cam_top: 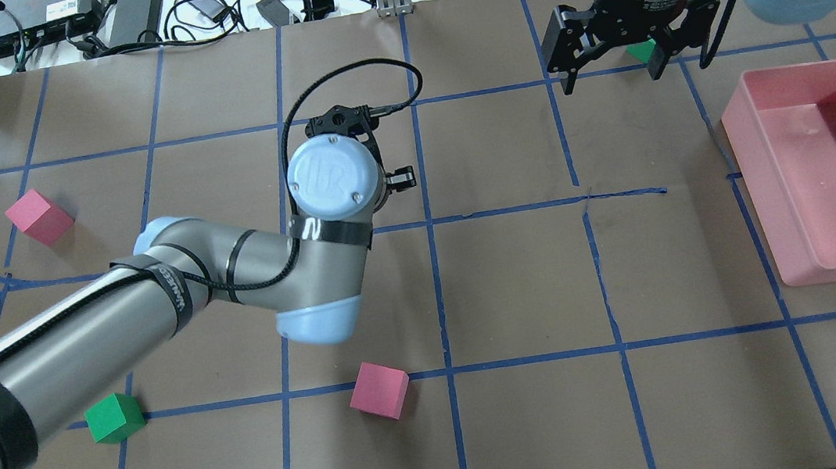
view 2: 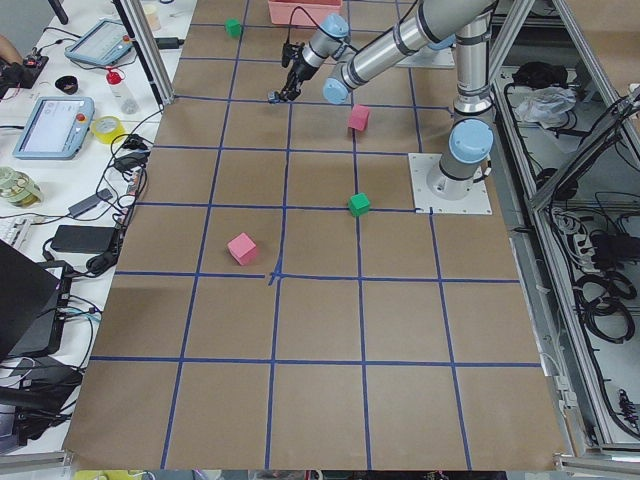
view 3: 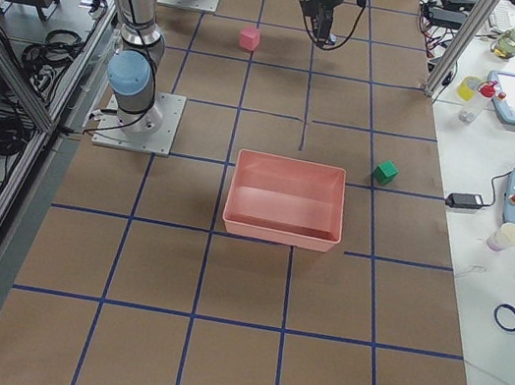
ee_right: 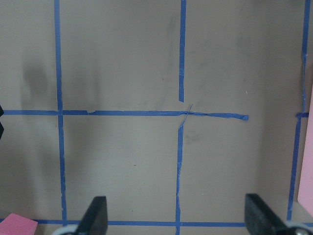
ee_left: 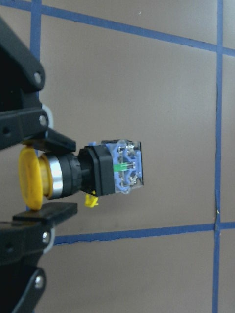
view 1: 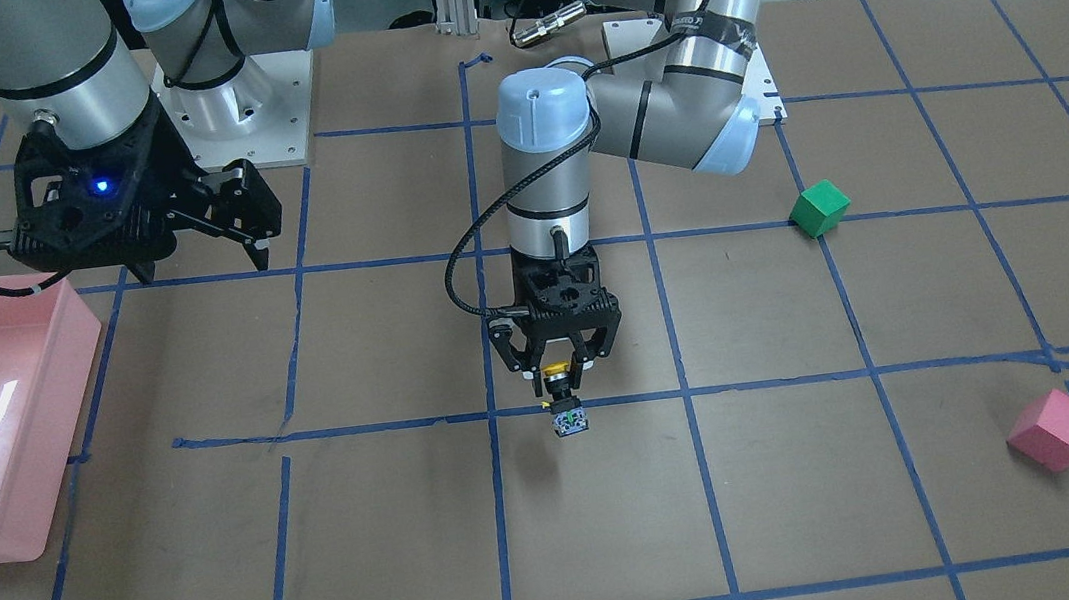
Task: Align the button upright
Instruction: 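Tilt the button with the left gripper to stand it cap up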
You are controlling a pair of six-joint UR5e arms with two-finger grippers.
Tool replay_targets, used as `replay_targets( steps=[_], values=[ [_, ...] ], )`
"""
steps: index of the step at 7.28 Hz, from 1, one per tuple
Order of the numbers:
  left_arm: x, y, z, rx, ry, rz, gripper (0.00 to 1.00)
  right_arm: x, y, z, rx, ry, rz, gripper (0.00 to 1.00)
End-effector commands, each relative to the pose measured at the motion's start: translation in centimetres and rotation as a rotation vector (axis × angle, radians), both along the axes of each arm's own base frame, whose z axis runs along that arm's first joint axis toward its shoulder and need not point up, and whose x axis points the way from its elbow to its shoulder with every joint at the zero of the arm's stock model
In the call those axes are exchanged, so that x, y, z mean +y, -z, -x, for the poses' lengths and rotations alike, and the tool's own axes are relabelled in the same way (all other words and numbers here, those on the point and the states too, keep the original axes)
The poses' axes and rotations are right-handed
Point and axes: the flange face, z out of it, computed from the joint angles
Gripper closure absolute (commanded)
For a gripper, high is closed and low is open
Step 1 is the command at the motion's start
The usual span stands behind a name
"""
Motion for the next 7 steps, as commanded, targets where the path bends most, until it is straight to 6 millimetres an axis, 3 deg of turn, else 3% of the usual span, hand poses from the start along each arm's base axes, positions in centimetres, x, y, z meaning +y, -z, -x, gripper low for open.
replay_targets(
  steps=[1,3,5,7],
  values=[
    [-1.6,-3.4,0.6,0.096,-0.152,-0.355,1.00,0.0,-0.1,0.0,0.000,0.000,0.001,0.00],
    [-3.6,0.0,0.5,0.334,-0.277,-0.578,1.00,0.0,-0.1,0.0,0.000,0.000,0.002,0.00],
    [-6.3,4.1,-1.4,0.450,-0.397,-0.690,1.00,0.0,0.0,0.1,0.000,0.001,0.001,0.00],
    [-8.9,4.9,-0.6,0.521,-0.492,-0.729,1.00,0.0,0.0,0.1,0.000,0.001,0.001,0.00]
  ],
)
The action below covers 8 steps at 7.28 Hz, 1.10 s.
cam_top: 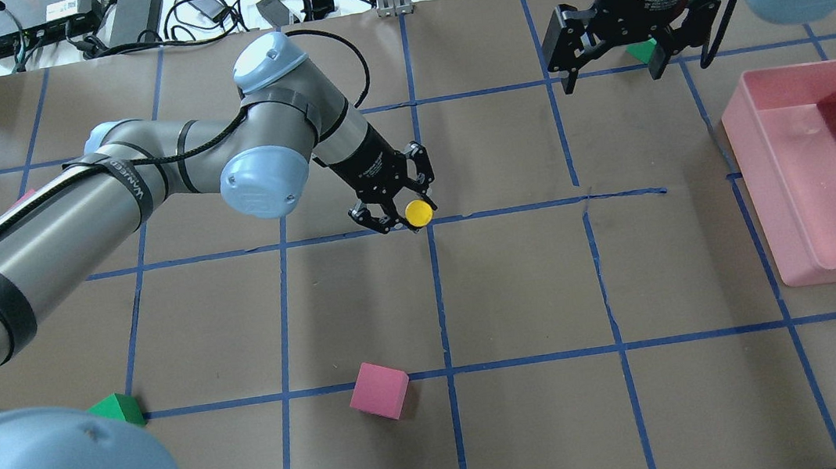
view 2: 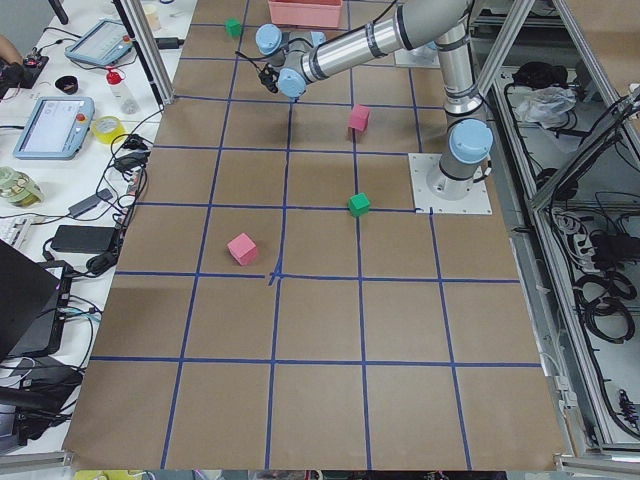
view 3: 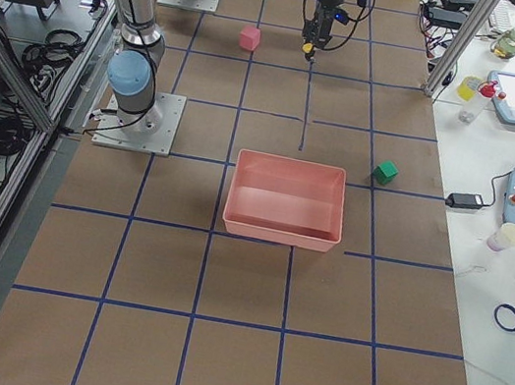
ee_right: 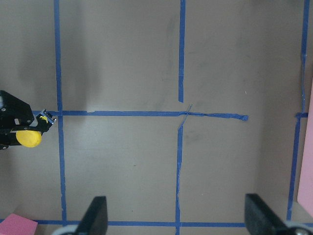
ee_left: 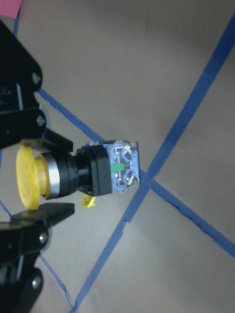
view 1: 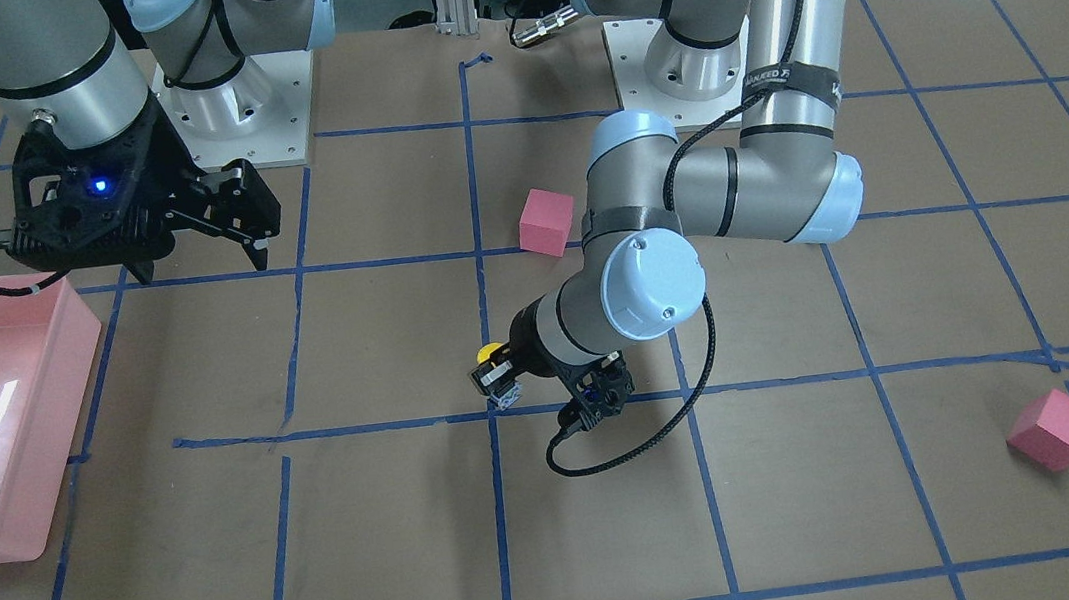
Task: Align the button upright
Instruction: 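Tilt the button with the left gripper to stand it cap up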
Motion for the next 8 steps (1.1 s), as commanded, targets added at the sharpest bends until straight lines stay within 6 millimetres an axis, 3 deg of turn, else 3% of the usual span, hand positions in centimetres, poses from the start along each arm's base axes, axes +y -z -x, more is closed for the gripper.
replay_targets(
  steps=[1,3,4,5,6,7,8],
  values=[
    [-2.5,0.7,0.0,0.039,-0.092,-0.045,1.00,0.0,0.0,0.0,0.000,0.000,-0.001,0.00],
    [-2.5,1.3,-0.6,0.046,-0.108,-0.062,1.00,0.0,-0.1,0.0,0.000,0.000,0.002,0.00],
    [-2.3,1.9,-0.7,0.039,-0.107,-0.071,0.70,0.0,-0.1,0.0,0.000,0.000,0.003,0.00],
    [-2.3,1.9,-0.7,0.041,-0.105,-0.072,0.48,-0.1,-0.1,0.0,0.000,0.000,0.003,0.00],
    [-2.2,2.2,-0.7,0.039,-0.102,-0.074,0.15,0.0,-0.1,0.0,0.000,0.000,0.004,0.00],
    [-2.3,1.8,-0.7,0.039,-0.102,-0.068,0.00,0.0,-0.1,0.0,0.000,0.000,0.004,0.00],
    [-2.4,0.2,-0.8,0.039,-0.098,-0.041,0.00,0.0,-0.1,0.0,0.000,0.000,0.003,0.00]
  ],
)
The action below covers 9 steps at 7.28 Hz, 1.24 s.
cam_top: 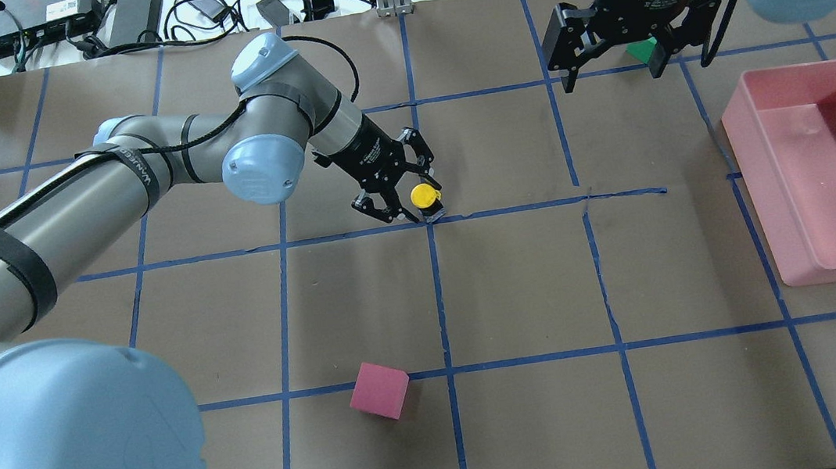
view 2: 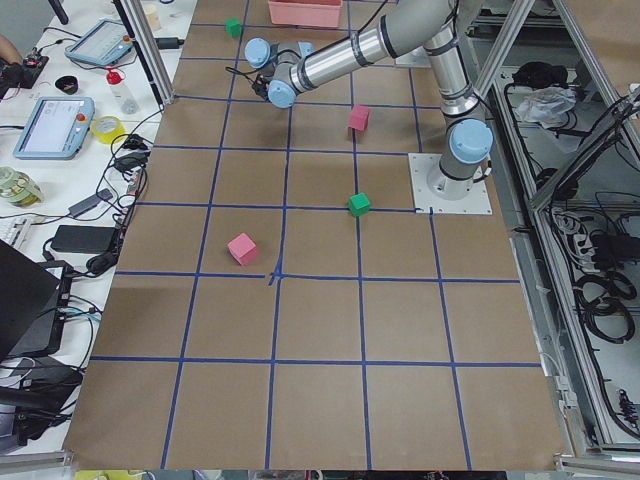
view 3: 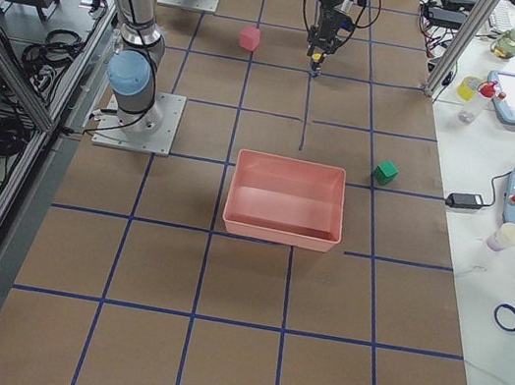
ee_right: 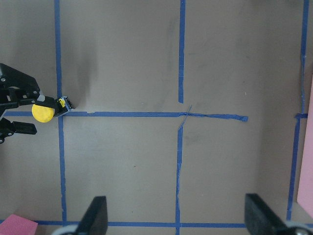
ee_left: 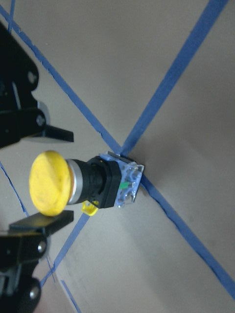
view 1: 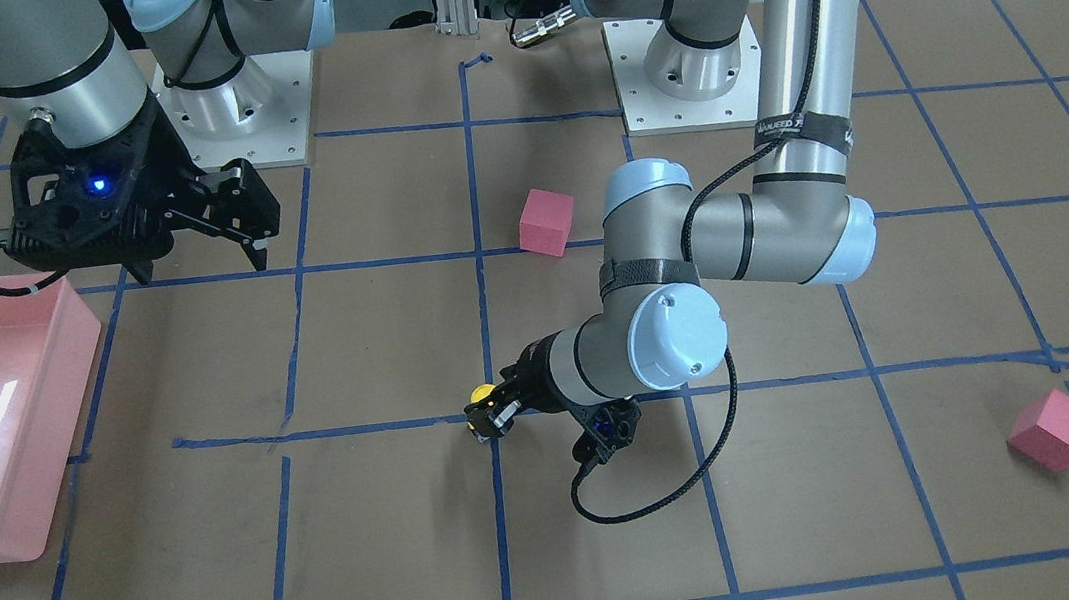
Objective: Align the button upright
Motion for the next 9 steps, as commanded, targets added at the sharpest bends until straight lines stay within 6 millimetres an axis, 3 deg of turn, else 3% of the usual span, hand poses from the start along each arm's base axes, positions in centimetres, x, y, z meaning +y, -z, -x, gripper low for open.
replay_targets(
  steps=[1,2,4,6,7,9],
  values=[
    [0.1,-2.6,-0.2,-0.021,0.013,0.026,0.00,-0.1,0.0,0.0,0.000,-0.002,0.002,0.00],
    [-0.1,-4.6,-1.3,-0.126,0.041,0.093,0.00,-0.1,0.0,0.0,0.003,-0.001,0.007,0.00],
    [1.3,-11.0,-2.0,-0.179,0.107,0.165,0.00,-0.1,0.1,0.1,0.008,-0.001,0.005,0.00],
    [6.0,-19.2,-3.4,-0.243,0.261,0.243,0.00,-0.1,0.0,0.1,0.007,-0.001,0.007,0.00],
    [8.6,-23.1,-4.9,-0.320,0.417,0.334,0.00,-0.1,0.0,0.2,0.007,0.000,0.007,0.00],
    [13.2,-28.7,-7.0,-0.393,0.631,0.443,0.00,-0.1,-0.1,0.2,0.007,0.000,0.008,0.00]
  ],
)
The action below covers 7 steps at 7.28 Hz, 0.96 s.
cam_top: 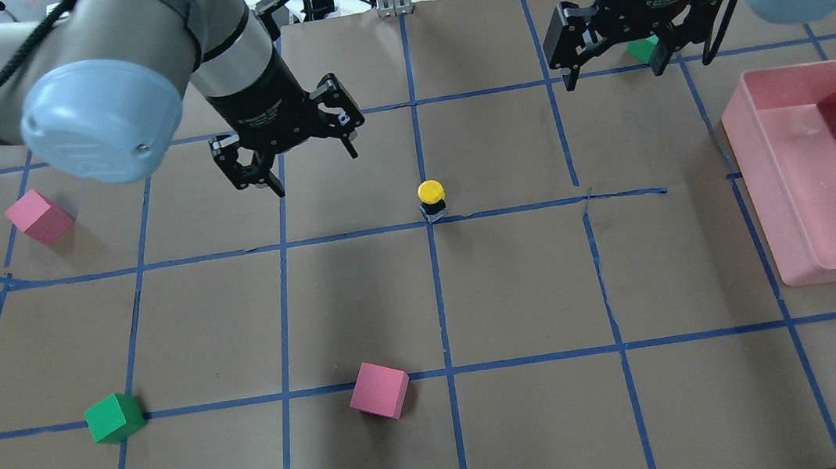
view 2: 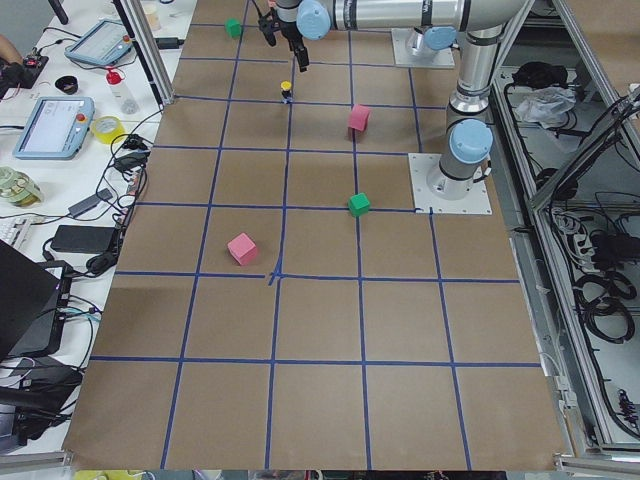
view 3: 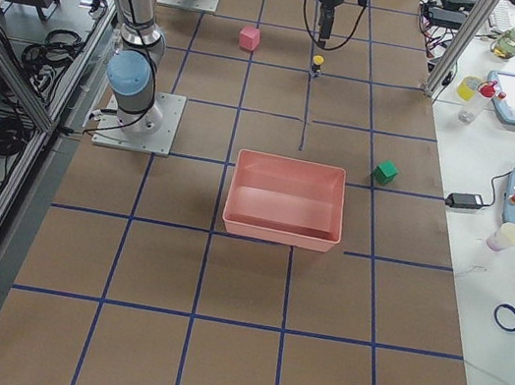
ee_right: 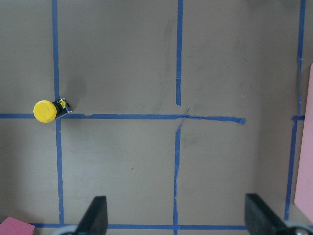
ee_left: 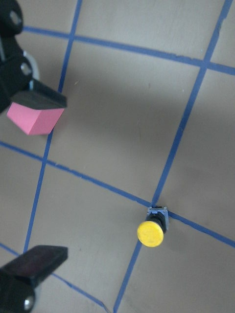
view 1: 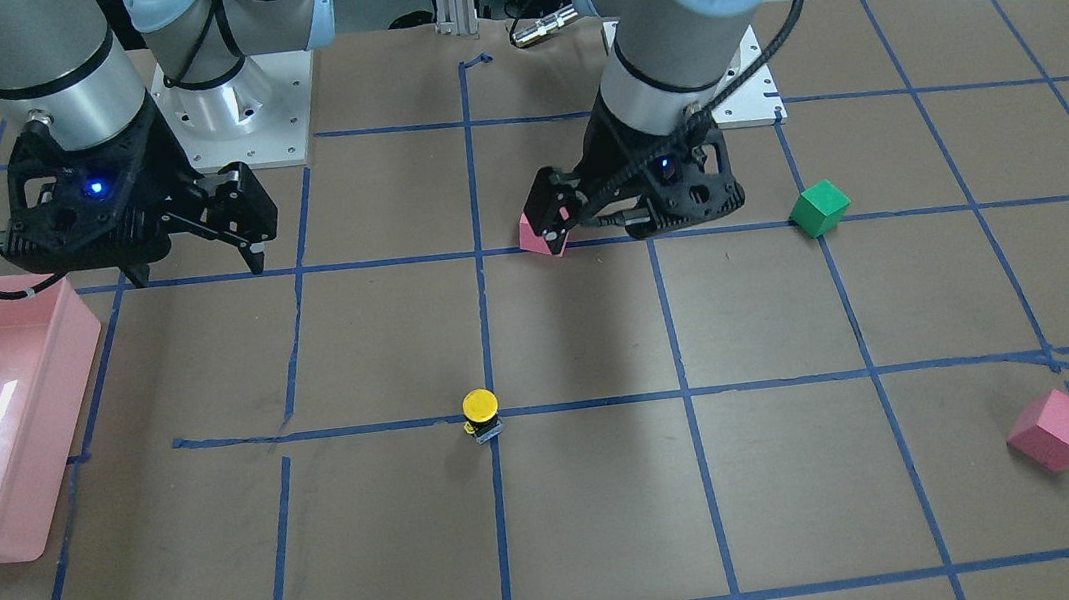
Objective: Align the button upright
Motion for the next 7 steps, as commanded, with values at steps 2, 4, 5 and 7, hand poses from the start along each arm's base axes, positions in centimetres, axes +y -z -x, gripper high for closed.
replay_targets(
  steps=[2,4,5,7],
  values=[
    [6.3,-7.0,-2.8,-0.133,0.193,0.091,0.00,0.0,0.0,0.0,-0.002,0.001,0.000,0.00],
    [6.5,-7.8,-4.1,-0.142,0.199,0.109,0.00,-0.1,0.1,0.4,0.000,0.007,-0.003,0.00],
    [6.1,-8.0,-4.9,-0.142,0.182,0.116,0.00,-0.1,0.0,0.6,-0.001,0.011,-0.002,0.00],
    [5.1,-8.3,-6.8,-0.137,0.134,0.143,0.00,-0.1,0.0,0.6,-0.001,0.012,-0.002,0.00]
  ],
)
